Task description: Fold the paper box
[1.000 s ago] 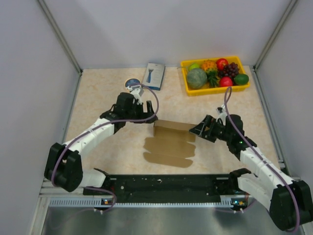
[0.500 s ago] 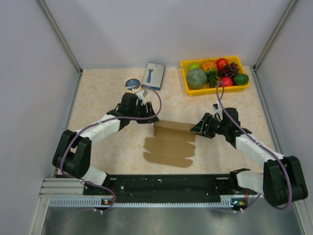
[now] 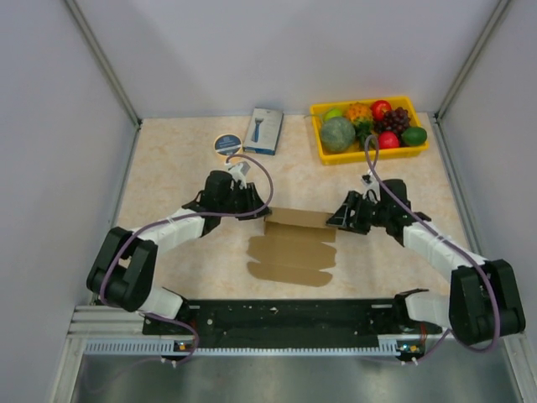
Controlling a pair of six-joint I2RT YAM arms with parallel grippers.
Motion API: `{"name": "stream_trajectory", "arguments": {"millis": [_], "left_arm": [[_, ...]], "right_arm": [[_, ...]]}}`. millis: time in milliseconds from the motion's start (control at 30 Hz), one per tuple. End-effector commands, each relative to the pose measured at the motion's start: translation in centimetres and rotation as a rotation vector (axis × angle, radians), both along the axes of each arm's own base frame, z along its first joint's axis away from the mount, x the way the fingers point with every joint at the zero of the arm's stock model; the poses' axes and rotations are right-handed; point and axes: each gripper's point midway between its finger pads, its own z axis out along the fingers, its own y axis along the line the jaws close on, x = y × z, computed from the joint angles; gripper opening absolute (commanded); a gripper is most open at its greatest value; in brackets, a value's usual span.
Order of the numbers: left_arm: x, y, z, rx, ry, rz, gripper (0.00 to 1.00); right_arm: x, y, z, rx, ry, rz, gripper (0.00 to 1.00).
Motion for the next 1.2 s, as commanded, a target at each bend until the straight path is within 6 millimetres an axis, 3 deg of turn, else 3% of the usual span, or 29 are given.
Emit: {"name": "stream_trajectory", "arguments": {"millis": [0, 67, 133, 267, 467, 567, 700, 900, 1033, 1100, 1133, 1167], "left_arm": [[-0.7, 0.7, -1.1, 0.036, 0.005, 0.018, 0.34], [-0.8, 0.7, -1.2, 0.037, 0.007, 0.016, 0.34], [-1.0, 0.7, -1.4, 0.036, 0.014, 0.013, 0.34], [-0.9, 0.6, -1.2, 0.030, 0.010, 0.013, 0.34], [-0.8, 0.5, -1.0, 0.030, 0.016, 0.012, 0.33], [-0.6, 0.3, -0.8, 0.024, 0.013, 0.008, 0.33], [-0.7, 0.2, -0.7, 0.014, 0.017, 0.006, 0.33], [-0.8, 0.0, -0.6, 0.007, 0.022, -0.001, 0.33], [-0.8, -0.1, -0.4, 0.002, 0.024, -0.007, 0.33], [-0.8, -0.1, -0.4, 0.001, 0.022, -0.005, 0.33], [-0.8, 0.0, -0.4, 0.003, 0.024, -0.003, 0.33], [-0.8, -0.1, -0.4, 0.000, 0.023, -0.006, 0.33]], "right_arm": [[-0.8, -2.2, 2.2, -0.143, -0.053, -0.019, 0.63], [-1.4, -3.0, 3.3, -0.205, -0.080, -0.045, 0.67], [-2.1, -1.8, 4.6, -0.220, -0.116, -0.006, 0.67], [-0.9, 1.1, 6.2, -0.203, -0.156, 0.034, 0.65], [1.3, 1.7, 4.3, -0.227, -0.132, -0.011, 0.58], [1.1, 3.0, 3.6, -0.157, -0.101, 0.023, 0.57], [1.8, 4.7, 4.2, -0.036, -0.115, 0.008, 0.56], [2.0, 5.1, 3.3, 0.029, -0.070, -0.032, 0.55], [2.3, 5.4, 3.9, 0.152, -0.085, -0.073, 0.37], [2.5, 5.3, 4.0, 0.177, -0.080, -0.093, 0.34], [2.2, 5.2, 3.5, 0.188, -0.060, -0.097, 0.26], [2.7, 5.3, 4.3, 0.227, -0.096, -0.100, 0.19]]}}
